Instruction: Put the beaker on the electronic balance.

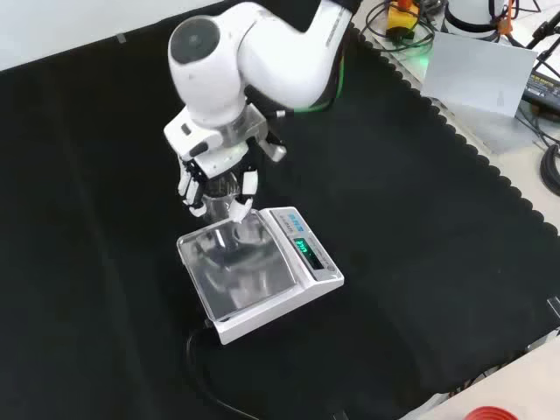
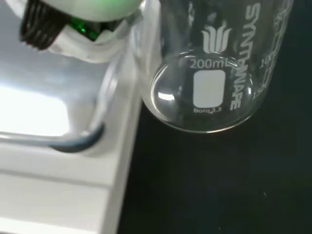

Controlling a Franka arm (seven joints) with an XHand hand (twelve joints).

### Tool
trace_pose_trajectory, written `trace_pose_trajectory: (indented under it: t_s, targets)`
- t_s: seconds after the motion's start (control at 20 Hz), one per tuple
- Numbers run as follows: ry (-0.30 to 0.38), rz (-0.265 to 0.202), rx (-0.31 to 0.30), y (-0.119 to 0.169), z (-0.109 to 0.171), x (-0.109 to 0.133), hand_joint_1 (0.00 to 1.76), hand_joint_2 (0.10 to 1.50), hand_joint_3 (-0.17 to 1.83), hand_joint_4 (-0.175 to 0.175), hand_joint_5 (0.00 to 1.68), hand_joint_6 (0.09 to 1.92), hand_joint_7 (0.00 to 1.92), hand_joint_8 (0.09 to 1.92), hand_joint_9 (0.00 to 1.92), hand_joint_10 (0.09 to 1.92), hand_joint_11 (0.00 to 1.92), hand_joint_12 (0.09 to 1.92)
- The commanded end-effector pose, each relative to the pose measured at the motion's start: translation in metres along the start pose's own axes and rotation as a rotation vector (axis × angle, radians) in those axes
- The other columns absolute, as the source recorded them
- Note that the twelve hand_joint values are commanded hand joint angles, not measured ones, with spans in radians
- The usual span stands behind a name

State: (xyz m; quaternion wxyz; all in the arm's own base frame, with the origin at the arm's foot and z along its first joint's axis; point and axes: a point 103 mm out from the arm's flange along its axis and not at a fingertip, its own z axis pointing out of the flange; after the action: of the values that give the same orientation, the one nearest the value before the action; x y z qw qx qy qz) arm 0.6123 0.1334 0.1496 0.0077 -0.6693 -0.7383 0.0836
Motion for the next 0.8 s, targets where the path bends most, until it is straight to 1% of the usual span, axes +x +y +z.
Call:
trace_pose_trajectory:
  t_s: [0.05,0.45,0.5,0.55,0.65,0.8]
  targets:
    - [0.054,-0.326,-0.205,-0.015,-0.100,0.019,1.19,0.61,0.69,-0.058,1.35,0.54,1.10,0.90,1.44,0.35,1.42,0.73]
    - [0.042,-0.348,-0.215,-0.017,-0.113,0.025,1.19,0.60,0.69,-0.052,1.35,0.54,1.10,0.90,1.45,0.35,1.42,0.73]
    - [0.059,-0.346,-0.223,-0.019,-0.110,0.010,1.19,0.60,0.69,-0.052,1.35,0.54,1.10,0.90,1.45,0.35,1.42,0.73]
    - [0.060,-0.348,-0.222,-0.020,-0.110,0.006,1.19,0.60,0.69,-0.052,1.35,0.54,1.10,0.90,1.45,0.35,1.42,0.73]
    - [0.052,-0.359,-0.220,-0.020,-0.114,0.011,1.19,0.60,0.69,-0.050,1.35,0.54,1.10,0.90,1.45,0.35,1.43,0.72]
    - [0.034,-0.380,-0.218,-0.018,-0.118,0.032,1.19,0.60,0.69,-0.049,1.35,0.54,1.10,0.90,1.45,0.35,1.43,0.72]
